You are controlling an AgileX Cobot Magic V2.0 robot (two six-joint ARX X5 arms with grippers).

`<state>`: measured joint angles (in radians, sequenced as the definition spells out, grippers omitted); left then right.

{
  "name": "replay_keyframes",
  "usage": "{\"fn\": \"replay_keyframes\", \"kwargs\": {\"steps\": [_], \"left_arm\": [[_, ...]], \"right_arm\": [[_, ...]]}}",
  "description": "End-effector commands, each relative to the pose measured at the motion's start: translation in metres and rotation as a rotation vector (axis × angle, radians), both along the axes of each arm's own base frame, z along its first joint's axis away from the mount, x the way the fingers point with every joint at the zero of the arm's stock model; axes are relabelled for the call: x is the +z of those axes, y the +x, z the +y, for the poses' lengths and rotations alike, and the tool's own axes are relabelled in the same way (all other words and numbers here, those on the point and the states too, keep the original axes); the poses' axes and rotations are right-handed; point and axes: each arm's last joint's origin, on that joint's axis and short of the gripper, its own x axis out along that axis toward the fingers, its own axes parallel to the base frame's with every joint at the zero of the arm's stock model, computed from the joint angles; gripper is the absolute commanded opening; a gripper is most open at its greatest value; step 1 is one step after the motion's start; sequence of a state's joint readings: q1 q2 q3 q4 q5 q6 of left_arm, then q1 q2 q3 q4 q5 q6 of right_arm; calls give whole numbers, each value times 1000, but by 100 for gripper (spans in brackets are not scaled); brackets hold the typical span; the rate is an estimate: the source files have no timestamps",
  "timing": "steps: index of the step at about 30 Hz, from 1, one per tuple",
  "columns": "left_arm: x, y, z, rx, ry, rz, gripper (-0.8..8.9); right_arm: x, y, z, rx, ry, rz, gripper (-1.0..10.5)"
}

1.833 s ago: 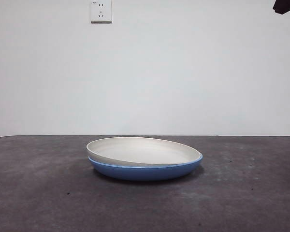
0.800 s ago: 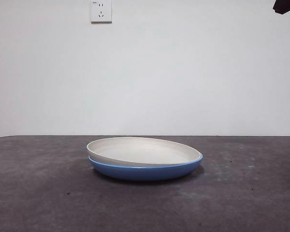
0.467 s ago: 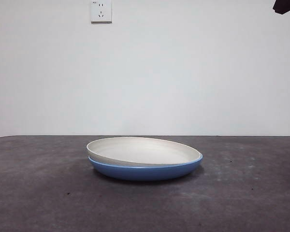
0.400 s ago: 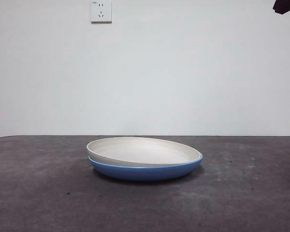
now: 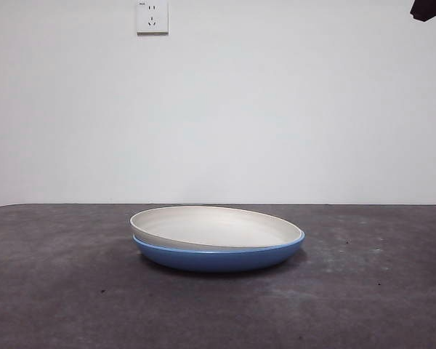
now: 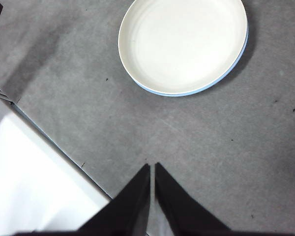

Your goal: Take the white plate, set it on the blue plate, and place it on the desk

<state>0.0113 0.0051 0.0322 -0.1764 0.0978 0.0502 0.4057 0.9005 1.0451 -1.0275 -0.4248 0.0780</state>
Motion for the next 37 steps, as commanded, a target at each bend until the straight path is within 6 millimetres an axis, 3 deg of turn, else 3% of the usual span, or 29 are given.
{"fn": "replay_keyframes", "kwargs": {"steps": [1,6,12,16,21,26,37], "left_arm": [[-8,1,0,8,-7,27,9],[-8,1,0,8,-7,27,9],[-8,1,0,8,-7,27,9],[-8,1,0,8,-7,27,9],[-8,1,0,8,-7,27,9],[-8,1,0,8,-7,27,9],[-8,1,0,8,-7,27,9]], "right_arm": [[5,1,2,16,6,-27,11],[8,-1,-2,22,-22,-96,11],[24,-2,-19,-77,20,-387,11],[20,-9,-36,-196,44,-572,11],[-6,-19,-51,-334,25,-738,11],[-48,-26,-59,-429,13,-851,11],[-125,-34,-64,-553,-2,-918,11]]}}
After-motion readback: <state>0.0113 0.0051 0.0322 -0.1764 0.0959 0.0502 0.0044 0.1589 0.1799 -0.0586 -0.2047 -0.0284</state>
